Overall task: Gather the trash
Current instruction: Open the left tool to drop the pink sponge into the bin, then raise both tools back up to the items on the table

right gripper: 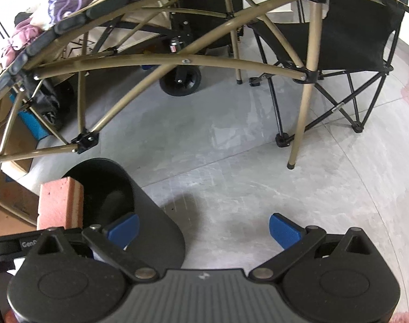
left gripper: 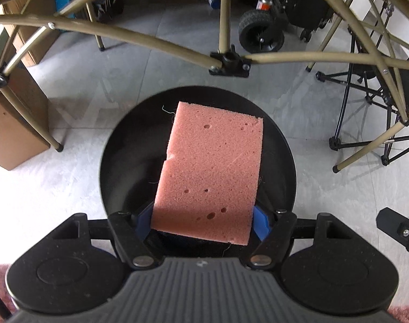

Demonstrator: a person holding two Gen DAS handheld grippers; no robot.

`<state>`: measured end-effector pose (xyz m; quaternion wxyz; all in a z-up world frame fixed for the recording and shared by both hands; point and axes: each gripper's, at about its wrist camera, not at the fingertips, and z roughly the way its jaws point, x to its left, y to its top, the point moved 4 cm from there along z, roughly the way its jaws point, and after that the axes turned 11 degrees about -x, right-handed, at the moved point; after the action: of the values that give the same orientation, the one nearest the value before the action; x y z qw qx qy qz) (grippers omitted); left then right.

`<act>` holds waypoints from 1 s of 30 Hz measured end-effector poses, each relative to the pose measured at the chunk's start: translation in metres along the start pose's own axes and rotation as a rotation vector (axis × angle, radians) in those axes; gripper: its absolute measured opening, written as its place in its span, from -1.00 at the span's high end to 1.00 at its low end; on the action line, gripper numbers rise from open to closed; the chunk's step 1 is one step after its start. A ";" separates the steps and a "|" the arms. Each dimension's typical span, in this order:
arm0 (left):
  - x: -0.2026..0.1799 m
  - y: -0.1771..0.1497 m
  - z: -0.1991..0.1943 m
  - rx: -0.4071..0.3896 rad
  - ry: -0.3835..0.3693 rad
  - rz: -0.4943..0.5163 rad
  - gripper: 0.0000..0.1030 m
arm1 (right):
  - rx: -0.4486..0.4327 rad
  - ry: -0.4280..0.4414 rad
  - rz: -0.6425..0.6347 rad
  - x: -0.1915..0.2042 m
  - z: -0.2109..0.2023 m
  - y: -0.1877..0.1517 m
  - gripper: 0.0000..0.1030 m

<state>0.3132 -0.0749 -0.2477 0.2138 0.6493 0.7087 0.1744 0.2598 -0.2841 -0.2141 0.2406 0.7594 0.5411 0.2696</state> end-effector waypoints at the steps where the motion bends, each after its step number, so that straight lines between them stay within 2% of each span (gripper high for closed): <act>1: 0.000 0.000 0.004 0.011 0.001 -0.003 -0.40 | 0.001 -0.005 0.004 -0.001 0.001 0.000 -1.00; 11: -0.006 -0.003 0.016 0.068 -0.011 -0.007 -0.47 | 0.007 -0.029 0.016 -0.006 0.006 -0.003 -1.00; 12: -0.007 -0.004 0.017 0.076 -0.018 -0.006 -0.61 | 0.007 -0.030 0.016 -0.006 0.006 -0.003 -1.00; 13: -0.007 -0.005 0.017 0.082 -0.023 -0.009 -0.85 | 0.006 -0.031 0.018 -0.005 0.007 -0.002 -1.00; 15: -0.007 -0.006 0.017 0.084 -0.029 -0.018 -0.98 | 0.003 -0.032 0.020 -0.006 0.006 -0.002 -1.00; 30: -0.007 -0.007 0.014 0.093 -0.037 -0.002 -0.99 | -0.003 -0.025 0.022 -0.006 0.002 -0.002 -1.00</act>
<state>0.3153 -0.0828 -0.2630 0.1966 0.6607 0.7128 0.1292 0.2586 -0.2899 -0.2178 0.2453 0.7684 0.5292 0.2634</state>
